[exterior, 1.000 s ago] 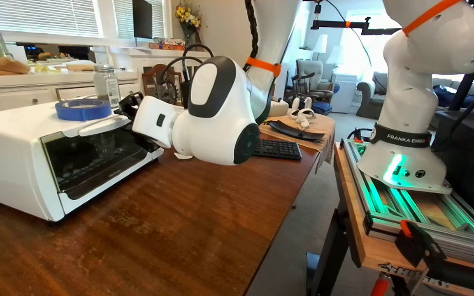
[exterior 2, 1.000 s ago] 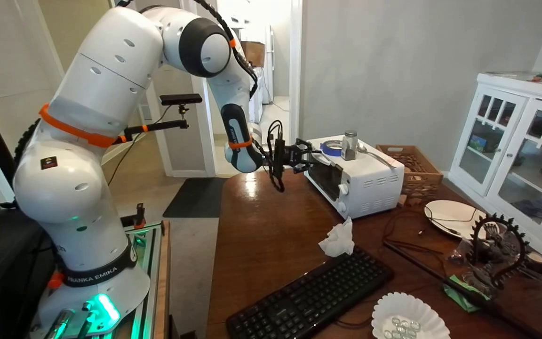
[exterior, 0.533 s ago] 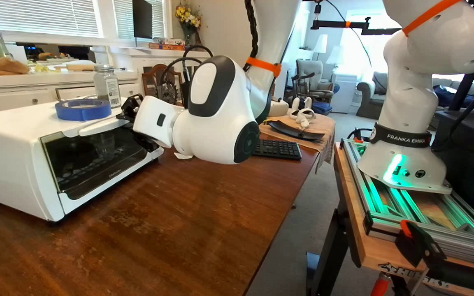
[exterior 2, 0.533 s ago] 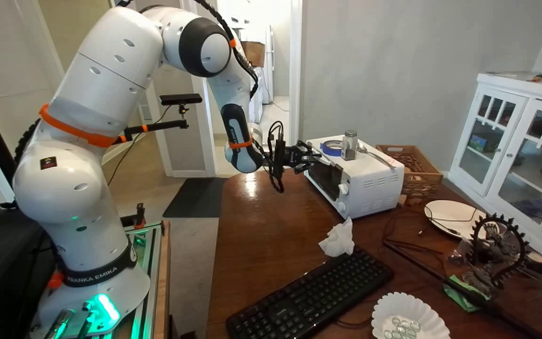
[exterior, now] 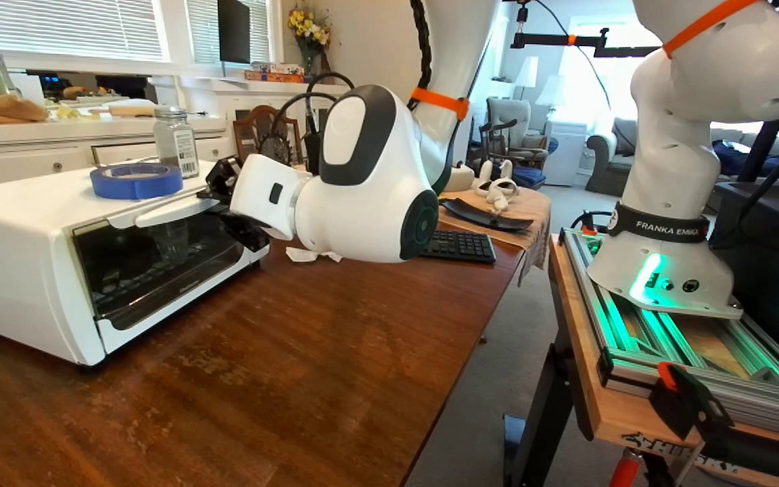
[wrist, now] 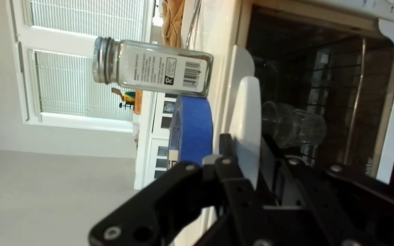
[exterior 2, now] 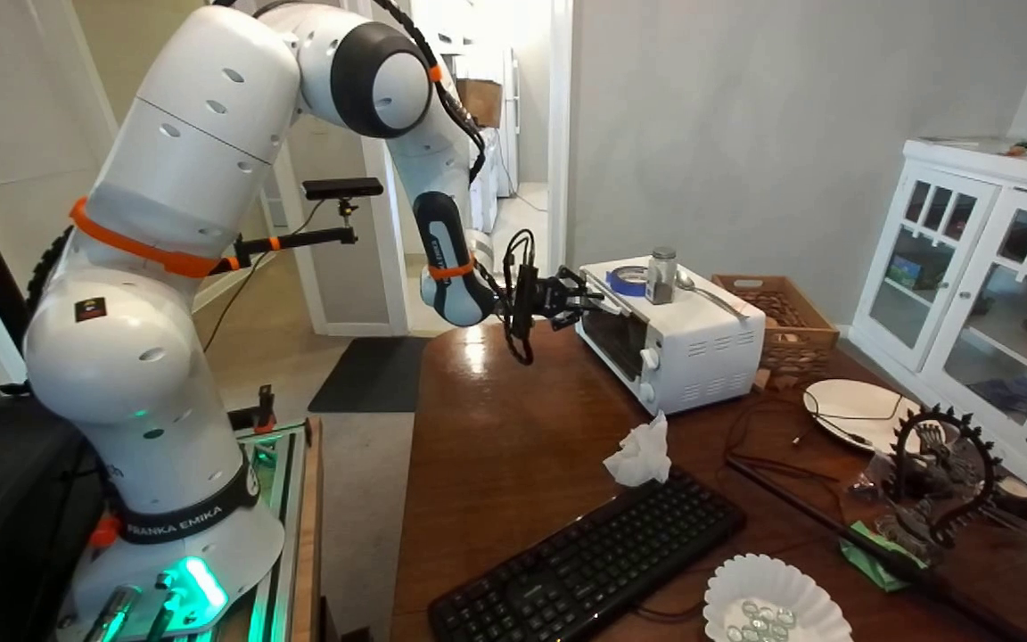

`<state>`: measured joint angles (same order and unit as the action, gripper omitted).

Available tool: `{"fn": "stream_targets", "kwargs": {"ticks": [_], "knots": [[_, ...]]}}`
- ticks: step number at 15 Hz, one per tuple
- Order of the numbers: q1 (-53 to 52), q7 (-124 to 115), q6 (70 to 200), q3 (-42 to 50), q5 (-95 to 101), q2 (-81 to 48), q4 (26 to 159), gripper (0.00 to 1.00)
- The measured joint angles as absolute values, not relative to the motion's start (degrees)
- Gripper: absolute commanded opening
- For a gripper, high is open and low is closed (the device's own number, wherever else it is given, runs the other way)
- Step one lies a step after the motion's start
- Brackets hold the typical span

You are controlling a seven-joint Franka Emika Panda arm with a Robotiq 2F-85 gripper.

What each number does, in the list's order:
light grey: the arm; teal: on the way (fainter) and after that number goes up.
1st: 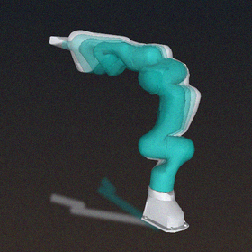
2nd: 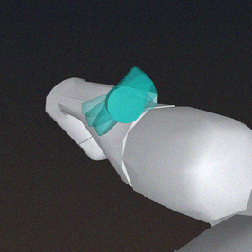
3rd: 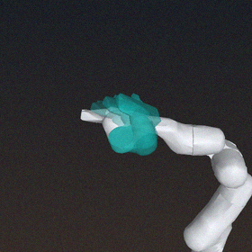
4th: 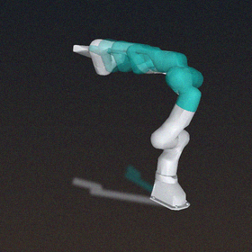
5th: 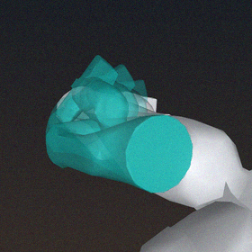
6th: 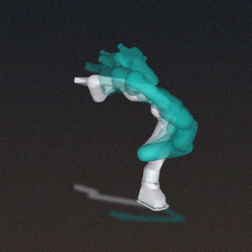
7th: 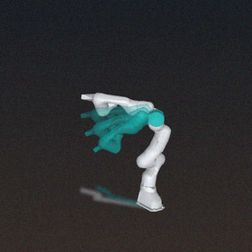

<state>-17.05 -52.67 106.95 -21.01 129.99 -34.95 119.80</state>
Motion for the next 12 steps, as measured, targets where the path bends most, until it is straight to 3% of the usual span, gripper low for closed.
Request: {"fn": "stream_targets", "kwargs": {"ticks": [7,8,10,11,12], "knots": [[-16.22,-57.67,112.21,-21.79,130.08,-31.81,122.98,0.06],[-16.09,-58.51,112.95,-21.9,130.13,-31.34,123.47,0.18],[-15.74,-60.53,114.68,-22.1,130.55,-30.4,124.48,0.24],[-15.51,-61.56,115.59,-22.11,130.9,-29.92,124.95,0.35],[-15.21,-62.61,116.6,-22.1,131.47,-29.47,125.39,0.35]]}}
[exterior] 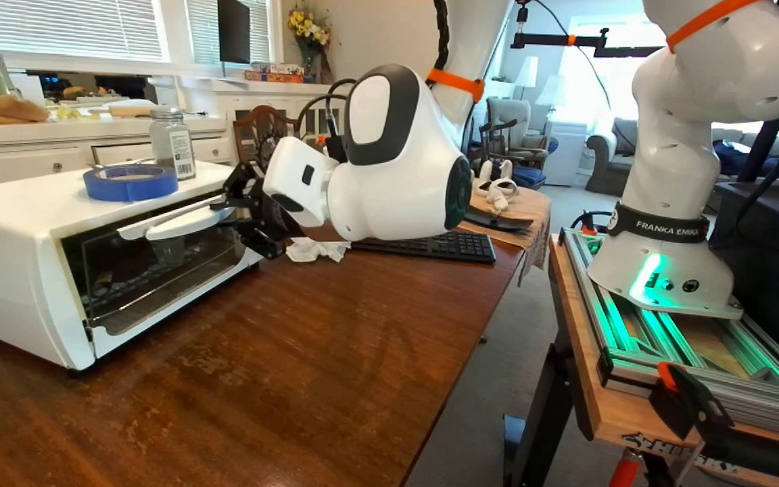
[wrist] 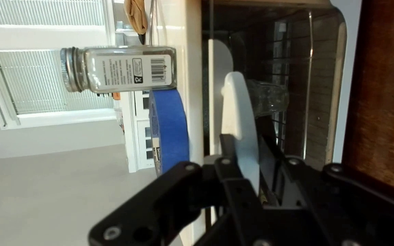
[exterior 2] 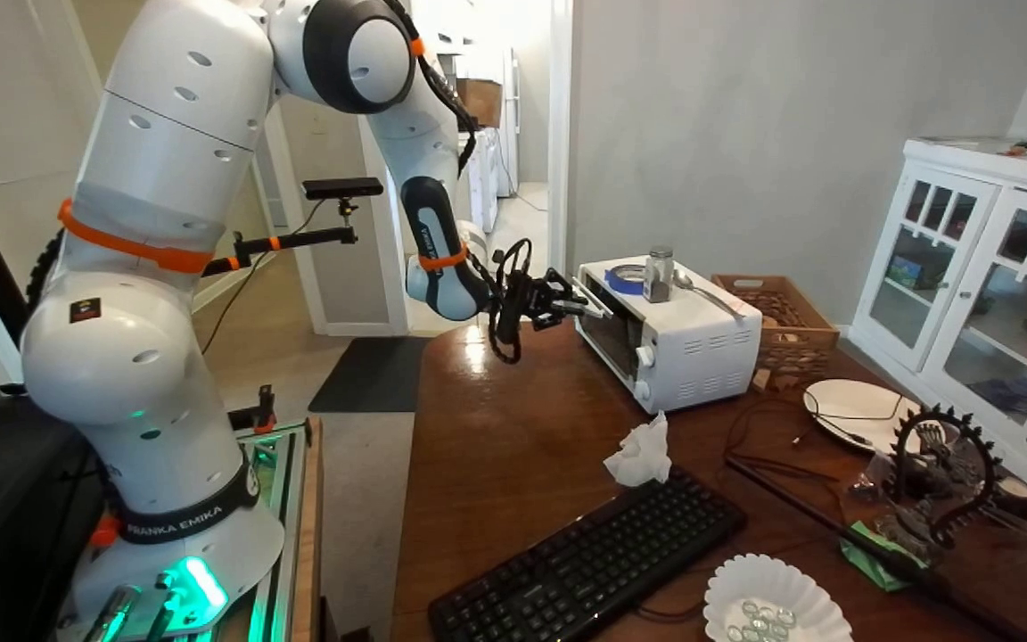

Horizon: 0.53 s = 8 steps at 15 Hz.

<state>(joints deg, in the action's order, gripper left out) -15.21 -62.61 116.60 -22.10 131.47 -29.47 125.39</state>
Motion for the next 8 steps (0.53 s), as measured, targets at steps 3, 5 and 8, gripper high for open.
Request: {"fn": "stream_targets", "kwargs": {"ticks": [3,5,8], "knots": [[-13.91,-67.05,120.94,-22.11,134.32,-28.46,126.69,0.55],[-12.9,-71.15,123.56,-22.12,137.37,-27.65,127.68,0.56],[-11.29,-77.61,127.65,-22.13,142.95,-26.8,128.33,0.52]]}}
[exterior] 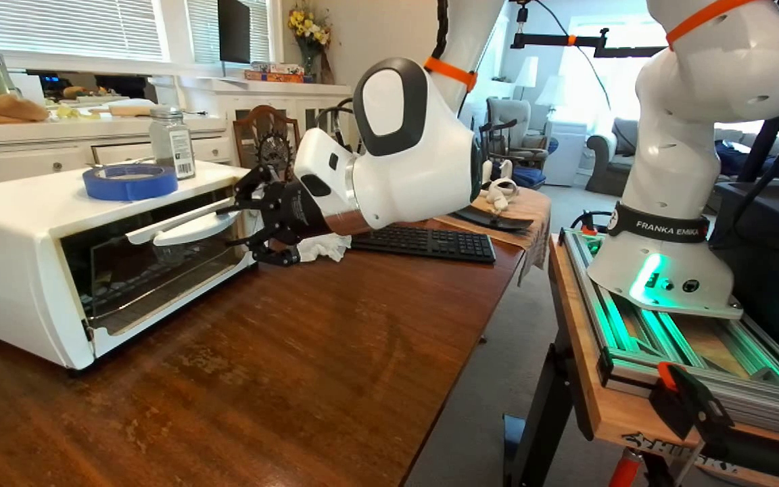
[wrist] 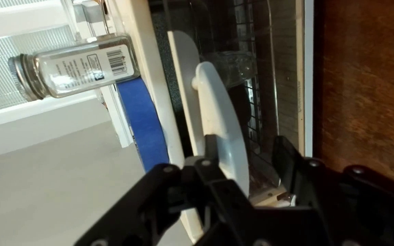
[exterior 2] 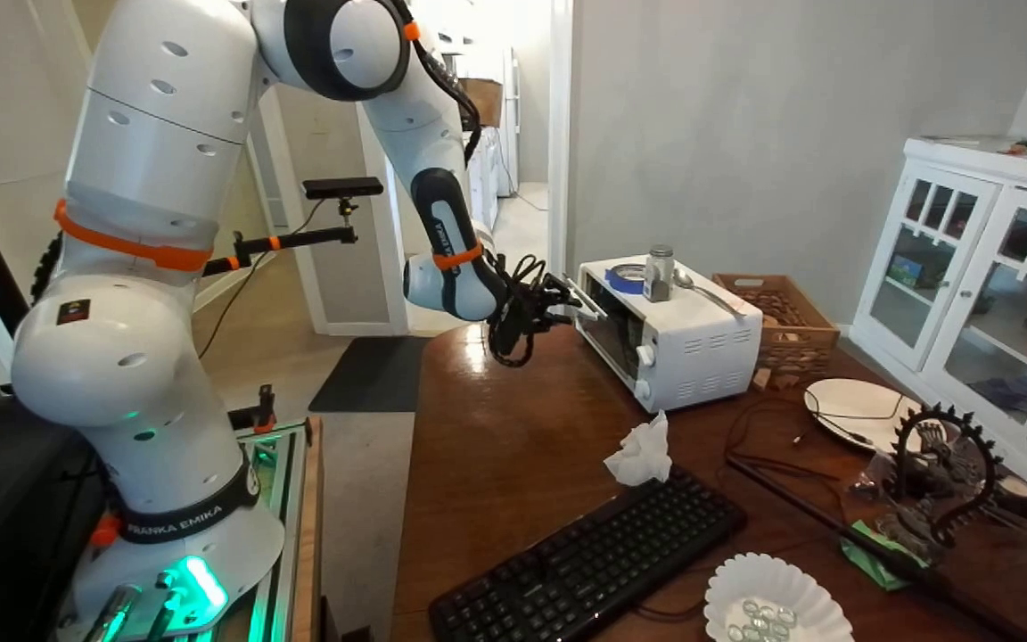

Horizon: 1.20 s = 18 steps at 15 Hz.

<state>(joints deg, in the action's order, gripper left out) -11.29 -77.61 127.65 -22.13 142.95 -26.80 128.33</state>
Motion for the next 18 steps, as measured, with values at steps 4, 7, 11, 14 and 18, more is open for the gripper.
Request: {"fn": "stream_targets", "kwargs": {"ticks": [4,7,11,14,18], "knots": [[-10.98,-83.26,134.17,-23.17,144.21,-26.14,127.53,0.49],[-11.05,-86.54,139.75,-25.19,143.62,-27.64,126.36,0.43],[-9.75,-89.96,148.49,-25.67,143.53,-31.5,123.7,0.73],[-7.32,-86.6,152.66,-23.11,142.95,-35.11,122.8,0.91],[-7.2,-71.24,149.66,-17.87,136.81,-37.34,122.98,0.89]]}}
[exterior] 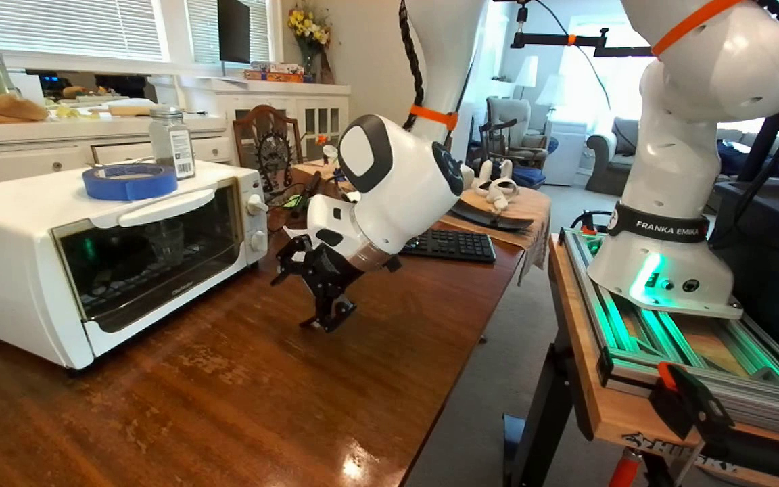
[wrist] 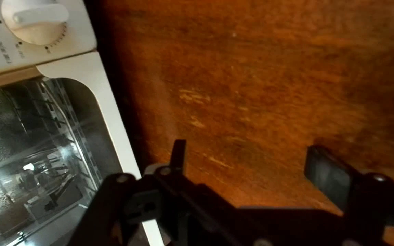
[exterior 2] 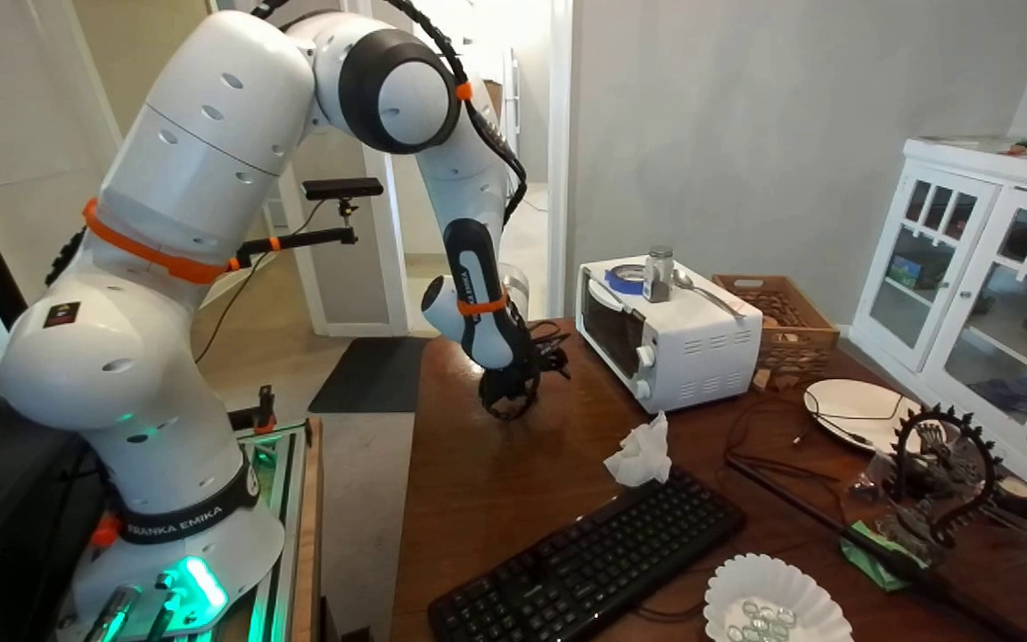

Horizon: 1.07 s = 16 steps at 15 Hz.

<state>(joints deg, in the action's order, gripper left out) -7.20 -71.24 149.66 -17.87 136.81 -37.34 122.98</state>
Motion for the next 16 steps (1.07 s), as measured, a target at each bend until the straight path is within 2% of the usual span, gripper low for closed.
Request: {"fn": "stream_targets", "kwargs": {"ticks": [8,11,16], "knots": [[-12.11,-50.85,131.58,-18.43,130.68,-36.68,123.74,0.89],[-13.74,-47.62,124.62,-18.95,130.65,-35.43,123.74,0.97],[-14.69,-46.15,119.86,-20.63,130.56,-32.95,123.89,1.0]]}}
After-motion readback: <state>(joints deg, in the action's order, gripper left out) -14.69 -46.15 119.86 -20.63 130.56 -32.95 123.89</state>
